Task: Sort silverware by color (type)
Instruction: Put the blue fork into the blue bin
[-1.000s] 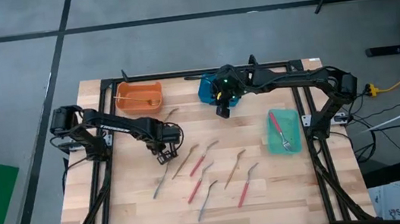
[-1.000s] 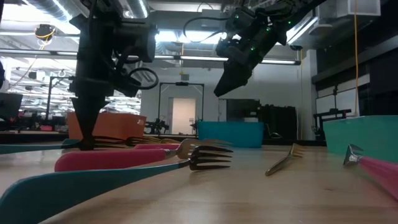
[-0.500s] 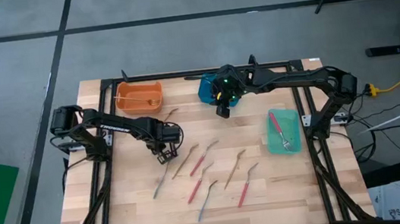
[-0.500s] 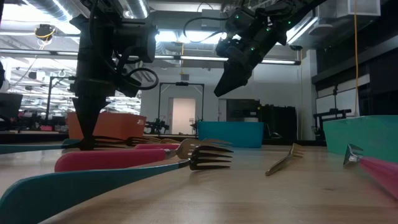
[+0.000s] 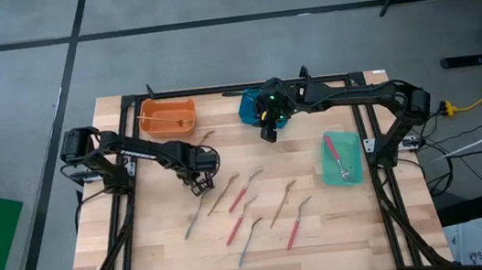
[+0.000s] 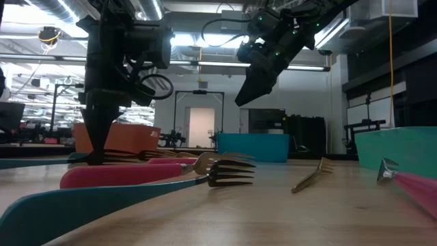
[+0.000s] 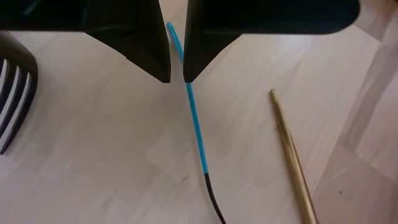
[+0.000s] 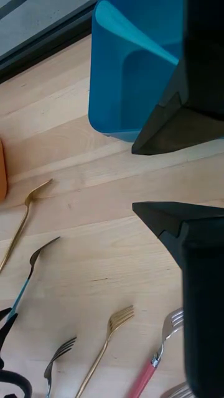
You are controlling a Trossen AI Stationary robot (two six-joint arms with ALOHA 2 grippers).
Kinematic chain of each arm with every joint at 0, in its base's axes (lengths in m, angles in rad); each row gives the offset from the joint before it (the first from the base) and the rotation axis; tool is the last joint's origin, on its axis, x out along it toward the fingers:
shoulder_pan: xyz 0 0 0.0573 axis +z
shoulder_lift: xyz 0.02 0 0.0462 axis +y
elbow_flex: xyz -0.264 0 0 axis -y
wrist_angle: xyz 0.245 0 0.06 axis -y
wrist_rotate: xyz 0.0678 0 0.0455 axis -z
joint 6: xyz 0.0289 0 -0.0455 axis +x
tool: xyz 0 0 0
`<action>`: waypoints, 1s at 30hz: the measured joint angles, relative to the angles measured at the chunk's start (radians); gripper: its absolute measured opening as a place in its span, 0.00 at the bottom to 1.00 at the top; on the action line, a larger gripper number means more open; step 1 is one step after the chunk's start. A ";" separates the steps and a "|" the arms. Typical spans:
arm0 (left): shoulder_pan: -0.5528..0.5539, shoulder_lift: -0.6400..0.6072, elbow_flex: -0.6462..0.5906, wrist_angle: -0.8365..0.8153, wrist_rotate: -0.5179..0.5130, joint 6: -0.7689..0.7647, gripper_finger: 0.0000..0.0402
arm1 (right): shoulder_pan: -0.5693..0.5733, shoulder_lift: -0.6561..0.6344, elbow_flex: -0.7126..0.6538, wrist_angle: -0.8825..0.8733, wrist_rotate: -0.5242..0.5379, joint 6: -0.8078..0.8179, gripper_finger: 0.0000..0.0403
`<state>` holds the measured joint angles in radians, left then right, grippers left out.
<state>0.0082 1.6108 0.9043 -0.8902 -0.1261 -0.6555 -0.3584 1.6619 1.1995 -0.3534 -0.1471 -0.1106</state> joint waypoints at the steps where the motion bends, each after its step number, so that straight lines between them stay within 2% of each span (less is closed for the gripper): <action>1: 0.000 0.000 0.000 0.000 0.000 -0.001 0.10 | 0.000 0.000 0.000 0.000 0.000 0.000 0.31; 7: 0.000 0.000 0.000 -0.002 -0.010 -0.019 0.13 | 0.000 0.000 0.000 0.000 0.000 0.000 0.31; 19: 0.000 0.000 0.000 0.011 -0.037 -0.047 0.14 | 0.000 0.000 0.000 0.000 0.000 0.000 0.31; 30: 0.000 0.000 0.000 0.005 -0.045 -0.075 0.33 | 0.000 0.000 0.000 0.000 0.000 0.000 0.31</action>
<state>0.0078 1.6104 0.9043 -0.8856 -0.1711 -0.7307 -0.3584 1.6623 1.1995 -0.3534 -0.1474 -0.1104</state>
